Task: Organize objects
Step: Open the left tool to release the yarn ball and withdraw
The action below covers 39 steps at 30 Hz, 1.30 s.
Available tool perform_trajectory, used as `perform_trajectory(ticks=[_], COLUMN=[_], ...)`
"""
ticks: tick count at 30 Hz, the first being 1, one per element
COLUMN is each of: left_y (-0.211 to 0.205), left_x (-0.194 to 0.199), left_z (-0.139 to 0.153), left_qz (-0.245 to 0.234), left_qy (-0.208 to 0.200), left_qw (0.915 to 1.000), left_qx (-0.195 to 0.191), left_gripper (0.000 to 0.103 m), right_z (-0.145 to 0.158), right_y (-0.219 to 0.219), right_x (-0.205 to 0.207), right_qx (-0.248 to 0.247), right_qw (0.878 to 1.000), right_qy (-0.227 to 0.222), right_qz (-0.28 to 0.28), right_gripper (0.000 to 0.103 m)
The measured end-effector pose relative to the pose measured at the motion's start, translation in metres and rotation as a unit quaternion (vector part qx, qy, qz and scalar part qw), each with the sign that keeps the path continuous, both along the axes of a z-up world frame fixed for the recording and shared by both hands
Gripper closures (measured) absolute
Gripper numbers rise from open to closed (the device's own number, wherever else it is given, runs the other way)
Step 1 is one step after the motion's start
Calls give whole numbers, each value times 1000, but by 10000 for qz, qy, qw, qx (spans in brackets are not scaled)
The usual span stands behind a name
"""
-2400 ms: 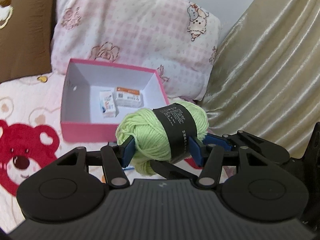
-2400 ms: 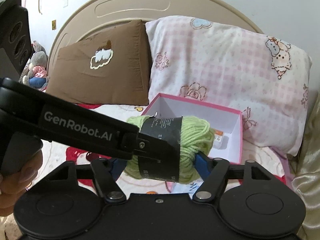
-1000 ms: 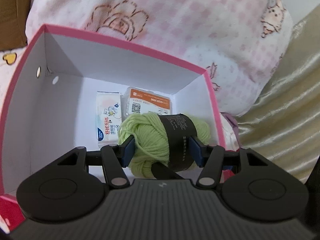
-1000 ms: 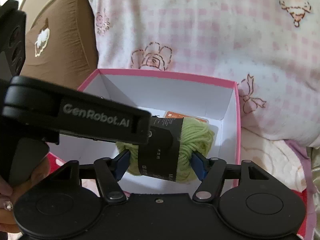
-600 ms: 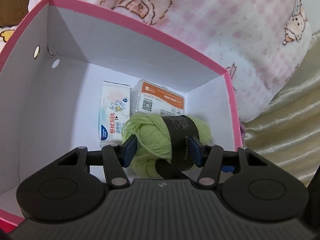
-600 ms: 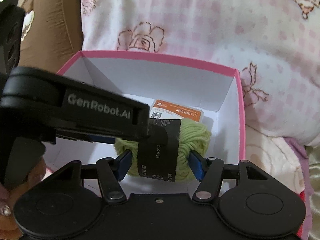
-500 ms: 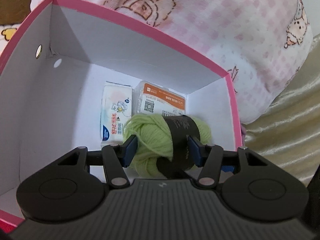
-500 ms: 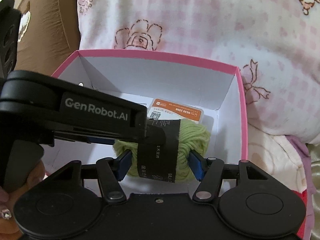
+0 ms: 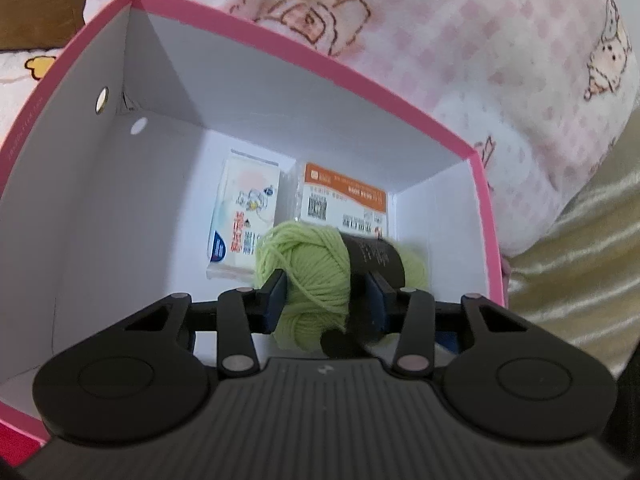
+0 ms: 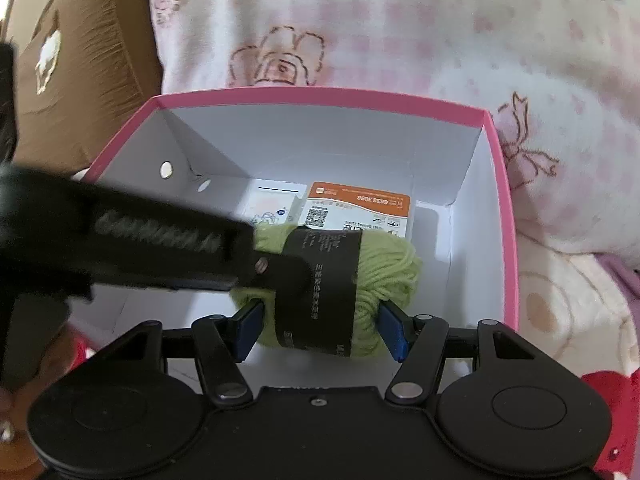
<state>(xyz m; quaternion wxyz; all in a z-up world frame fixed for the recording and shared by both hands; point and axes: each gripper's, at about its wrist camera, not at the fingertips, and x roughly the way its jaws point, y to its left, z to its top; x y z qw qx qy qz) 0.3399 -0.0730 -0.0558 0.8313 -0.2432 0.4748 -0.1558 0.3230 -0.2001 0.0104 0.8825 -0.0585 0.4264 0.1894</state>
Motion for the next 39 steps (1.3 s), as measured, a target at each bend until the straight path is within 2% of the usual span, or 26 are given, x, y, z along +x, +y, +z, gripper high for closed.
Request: perform_trajectory(ticks=[4,5,6,9,16,24,30,35,39], left_y=[1,1,1,-7,-8,-12,-4,1,6], left_x=[4,4,3,0,-10,-34,-50,-67,-85], left_z=[-3,-4,-5,-1,9,43,58,85,107], left_qz=[128,145,160,53,151,-241,-230,-452,-720], left_qy=[132,160,184,15,-34,-307,-65,-171,-366], left_qw=[9997,9994,9991,10000,9998,9970,9952,9935,9936], left_qx=[-186,-282,-357,-70,145,666,944,1031,795], left_gripper=[63,63,63,63,62,59,59,58,53], right_z=[1,1,1,3,2,17,28,52,71], right_y=[0,0,0,-8,-8,-10,-10,-10,-8], right_x=[-8,-8,-7,-2,1,-14,-23,-45,-64], right_qx=[-170,-355,-467,-236,-236,-64,14,144,94], right_qw=[9997,9993,9988,9995,9993,9998,9998,9996,9995], right_qy=[-62,-117,-151,-168,-220,-141,-162,-224,-272], right_qz=[137,59,-7,-90,-202,-144,-125,35,140], right_gripper=[40,55,61,66,67,65,65,65,63])
